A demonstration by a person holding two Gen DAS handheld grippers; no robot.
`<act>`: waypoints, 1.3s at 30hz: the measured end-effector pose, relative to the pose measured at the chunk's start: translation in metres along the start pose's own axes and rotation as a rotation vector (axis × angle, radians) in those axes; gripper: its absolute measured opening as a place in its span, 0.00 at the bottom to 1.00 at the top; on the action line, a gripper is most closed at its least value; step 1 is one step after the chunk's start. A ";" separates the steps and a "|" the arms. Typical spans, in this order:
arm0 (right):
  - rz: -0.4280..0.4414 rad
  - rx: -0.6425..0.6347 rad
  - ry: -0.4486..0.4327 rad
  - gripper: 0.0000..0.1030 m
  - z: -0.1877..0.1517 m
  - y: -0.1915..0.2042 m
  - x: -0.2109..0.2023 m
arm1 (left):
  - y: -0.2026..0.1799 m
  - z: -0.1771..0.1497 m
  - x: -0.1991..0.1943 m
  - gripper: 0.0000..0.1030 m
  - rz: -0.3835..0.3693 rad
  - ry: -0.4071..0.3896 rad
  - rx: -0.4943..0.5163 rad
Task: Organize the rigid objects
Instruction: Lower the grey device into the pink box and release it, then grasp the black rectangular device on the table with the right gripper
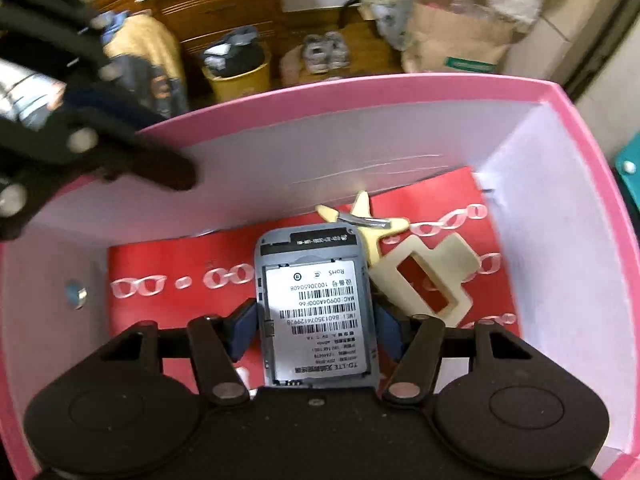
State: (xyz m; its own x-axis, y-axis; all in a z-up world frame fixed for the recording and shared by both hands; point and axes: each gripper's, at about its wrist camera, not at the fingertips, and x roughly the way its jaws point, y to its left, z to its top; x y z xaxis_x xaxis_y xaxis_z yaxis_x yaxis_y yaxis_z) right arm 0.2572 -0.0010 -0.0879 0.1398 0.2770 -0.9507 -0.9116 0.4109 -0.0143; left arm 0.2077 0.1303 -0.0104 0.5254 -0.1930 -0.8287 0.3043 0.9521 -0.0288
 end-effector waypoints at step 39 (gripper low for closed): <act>-0.247 0.385 -0.406 0.64 -0.279 -0.085 -0.080 | 0.000 0.001 0.006 0.04 0.015 0.007 -0.088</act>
State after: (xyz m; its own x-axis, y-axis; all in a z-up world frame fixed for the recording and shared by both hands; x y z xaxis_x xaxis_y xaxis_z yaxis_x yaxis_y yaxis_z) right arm 0.2154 -0.3003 -0.0975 0.5348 0.4114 -0.7381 -0.6387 0.7687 -0.0343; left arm 0.2118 0.1288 -0.0144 0.5240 -0.1773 -0.8331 0.2249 0.9722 -0.0654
